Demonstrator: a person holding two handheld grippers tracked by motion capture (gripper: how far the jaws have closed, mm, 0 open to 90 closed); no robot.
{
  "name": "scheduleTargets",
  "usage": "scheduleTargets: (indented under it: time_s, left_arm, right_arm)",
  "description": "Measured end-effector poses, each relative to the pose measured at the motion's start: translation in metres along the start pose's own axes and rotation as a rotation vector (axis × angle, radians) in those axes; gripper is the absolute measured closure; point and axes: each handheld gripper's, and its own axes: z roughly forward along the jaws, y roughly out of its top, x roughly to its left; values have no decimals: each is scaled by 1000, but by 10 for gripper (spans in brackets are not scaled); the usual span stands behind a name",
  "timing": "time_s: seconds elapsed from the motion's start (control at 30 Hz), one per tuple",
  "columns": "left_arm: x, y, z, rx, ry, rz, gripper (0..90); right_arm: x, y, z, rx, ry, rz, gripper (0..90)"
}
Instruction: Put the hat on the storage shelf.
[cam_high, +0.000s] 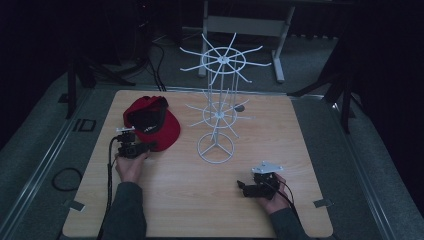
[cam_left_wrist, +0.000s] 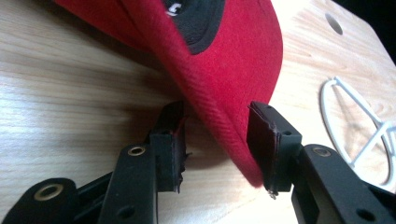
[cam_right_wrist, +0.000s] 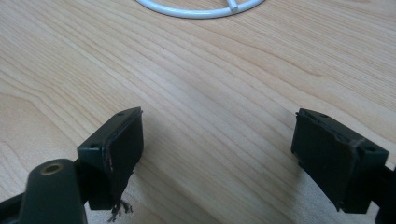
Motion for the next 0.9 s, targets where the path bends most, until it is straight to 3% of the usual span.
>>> scheduleTargets:
  time_s: [0.23,0.33,0.4,0.57,0.8,0.9]
  left_arm:
    - [-1,1,11,10,-1,-19,578]
    - [-3,0,13,0,-7,-25,685]
    - [-4,-1,11,-18,-24,-25,717]
    - [-5,-3,7,-22,-10,-17,750]
    - [-6,-10,-1,-103,-26,-5,852]
    - [-10,-10,-6,-134,-6,68,862]
  right_arm:
    - [0,0,0,0,0,0,167]
    - [0,0,0,0,0,0,167]
    - [0,0,0,0,0,-1,167]
    - [0,0,0,0,0,0,167]
    - [0,0,0,0,0,0,167]
    - [0,0,0,0,0,-1,167]
